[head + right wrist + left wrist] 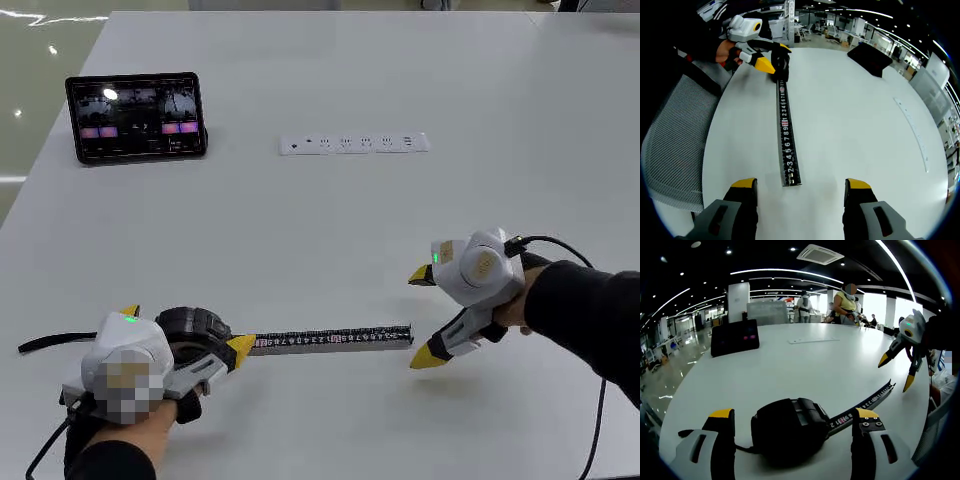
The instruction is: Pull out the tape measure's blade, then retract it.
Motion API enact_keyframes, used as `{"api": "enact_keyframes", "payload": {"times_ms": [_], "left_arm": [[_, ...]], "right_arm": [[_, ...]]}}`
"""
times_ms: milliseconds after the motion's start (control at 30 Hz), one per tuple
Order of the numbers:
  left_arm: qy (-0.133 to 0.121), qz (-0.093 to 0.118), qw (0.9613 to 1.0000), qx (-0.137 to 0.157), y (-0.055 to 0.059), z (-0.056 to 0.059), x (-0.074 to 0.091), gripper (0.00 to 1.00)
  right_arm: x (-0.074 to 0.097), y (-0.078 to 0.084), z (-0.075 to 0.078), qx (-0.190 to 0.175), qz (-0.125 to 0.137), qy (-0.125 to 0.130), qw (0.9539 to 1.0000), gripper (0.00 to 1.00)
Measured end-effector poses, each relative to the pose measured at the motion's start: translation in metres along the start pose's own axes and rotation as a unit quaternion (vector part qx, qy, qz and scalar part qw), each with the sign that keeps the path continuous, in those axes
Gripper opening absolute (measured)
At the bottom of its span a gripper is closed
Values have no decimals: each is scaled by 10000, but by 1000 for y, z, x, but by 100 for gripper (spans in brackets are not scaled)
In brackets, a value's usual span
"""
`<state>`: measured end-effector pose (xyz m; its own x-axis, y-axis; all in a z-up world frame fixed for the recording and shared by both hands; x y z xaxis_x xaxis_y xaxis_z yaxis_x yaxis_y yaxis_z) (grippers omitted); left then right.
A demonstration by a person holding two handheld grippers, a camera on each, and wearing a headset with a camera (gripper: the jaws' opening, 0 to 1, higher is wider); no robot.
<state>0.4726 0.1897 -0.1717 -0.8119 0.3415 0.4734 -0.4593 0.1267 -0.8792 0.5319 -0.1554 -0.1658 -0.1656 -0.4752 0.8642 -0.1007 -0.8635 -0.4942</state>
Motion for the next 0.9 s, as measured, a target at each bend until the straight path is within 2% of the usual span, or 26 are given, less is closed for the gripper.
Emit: {"api": "enact_keyframes", "payload": {"times_ms": [300,467,667,900], "left_arm": [[-65,9,10000,21,1,-1,0,94],[-71,23,10000,16,0,-1,-1,94],[-92,49,9999,31,-2,0,-1,93],[-130,49,9999,51,-3,0,-1,91]], "right_arm": [[-7,1,-2,223,-97,-200,9995,45],[-10,1,-3,366,-134,-224,9990,36],[-12,2,-4,464,-175,-287,9984,24],[-13,3,-6,459,-203,-307,9983,18]]}}
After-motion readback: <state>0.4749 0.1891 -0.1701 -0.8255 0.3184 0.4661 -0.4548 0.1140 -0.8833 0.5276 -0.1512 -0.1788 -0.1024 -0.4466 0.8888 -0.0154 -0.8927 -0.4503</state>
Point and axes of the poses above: the centre of the closed fingertips' face, and the gripper's own axes: x roughly backward along the fingers, z roughly to its right, y roughly out of its underside, the point moved 10 cm from there along x, roughly backward along the fingers, and after that the axes turned 5 degrees about y, right-handed, at the moved point
